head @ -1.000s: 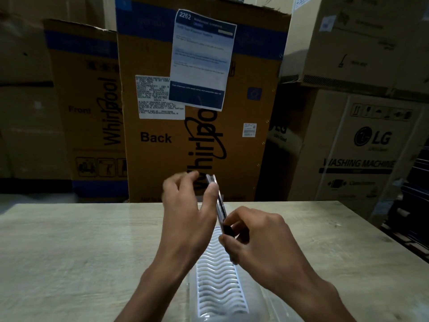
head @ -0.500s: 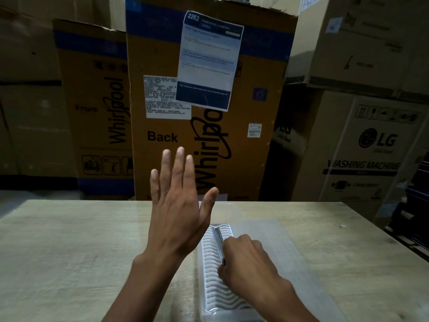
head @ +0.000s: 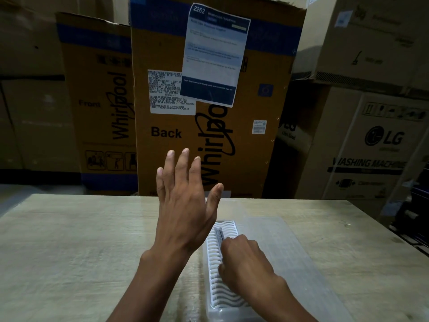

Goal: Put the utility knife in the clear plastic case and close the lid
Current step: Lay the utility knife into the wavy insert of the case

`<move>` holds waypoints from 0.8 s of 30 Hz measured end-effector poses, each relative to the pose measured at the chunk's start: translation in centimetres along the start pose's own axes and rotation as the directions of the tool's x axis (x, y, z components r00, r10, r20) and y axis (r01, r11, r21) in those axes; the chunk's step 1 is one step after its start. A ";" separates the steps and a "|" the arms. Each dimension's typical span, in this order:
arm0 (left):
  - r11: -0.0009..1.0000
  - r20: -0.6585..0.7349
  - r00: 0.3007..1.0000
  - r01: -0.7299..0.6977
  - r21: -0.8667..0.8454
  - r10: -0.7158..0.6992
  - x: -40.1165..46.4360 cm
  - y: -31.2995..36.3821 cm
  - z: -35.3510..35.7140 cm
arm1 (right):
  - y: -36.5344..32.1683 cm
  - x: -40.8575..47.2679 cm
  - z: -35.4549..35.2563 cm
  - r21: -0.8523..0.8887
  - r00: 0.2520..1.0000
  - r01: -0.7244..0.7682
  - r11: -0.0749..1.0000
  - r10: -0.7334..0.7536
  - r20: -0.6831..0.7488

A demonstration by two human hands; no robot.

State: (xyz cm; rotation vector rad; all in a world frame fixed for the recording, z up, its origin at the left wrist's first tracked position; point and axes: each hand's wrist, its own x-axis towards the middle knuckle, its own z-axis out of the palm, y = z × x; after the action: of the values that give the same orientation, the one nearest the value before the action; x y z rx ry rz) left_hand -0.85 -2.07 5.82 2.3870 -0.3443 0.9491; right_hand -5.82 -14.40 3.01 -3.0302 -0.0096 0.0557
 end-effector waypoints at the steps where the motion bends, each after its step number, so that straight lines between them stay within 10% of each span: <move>1: 1.000 0.002 1.000 0.003 0.000 -0.003 0.0 0.0 0.0 | 0.0 0.0 0.1 0.002 1.000 0.006 1.000 -0.006 -0.007; 16: 0.994 0.086 0.994 0.076 -0.082 -0.069 0.2 -0.1 -0.3 | 6.3 0.5 -6.7 0.306 0.921 -0.047 0.951 0.160 -0.356; 24: 0.984 0.242 0.965 0.129 -0.119 -0.097 -0.3 0.2 -0.1 | 11.2 3.1 -2.7 0.120 0.980 -0.196 0.973 0.190 0.060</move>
State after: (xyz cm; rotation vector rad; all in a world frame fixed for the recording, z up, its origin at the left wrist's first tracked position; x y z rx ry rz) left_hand -1.21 -2.21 5.74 2.3702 -0.3434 0.5735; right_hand -2.59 -25.82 4.31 -2.8928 0.2739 0.1406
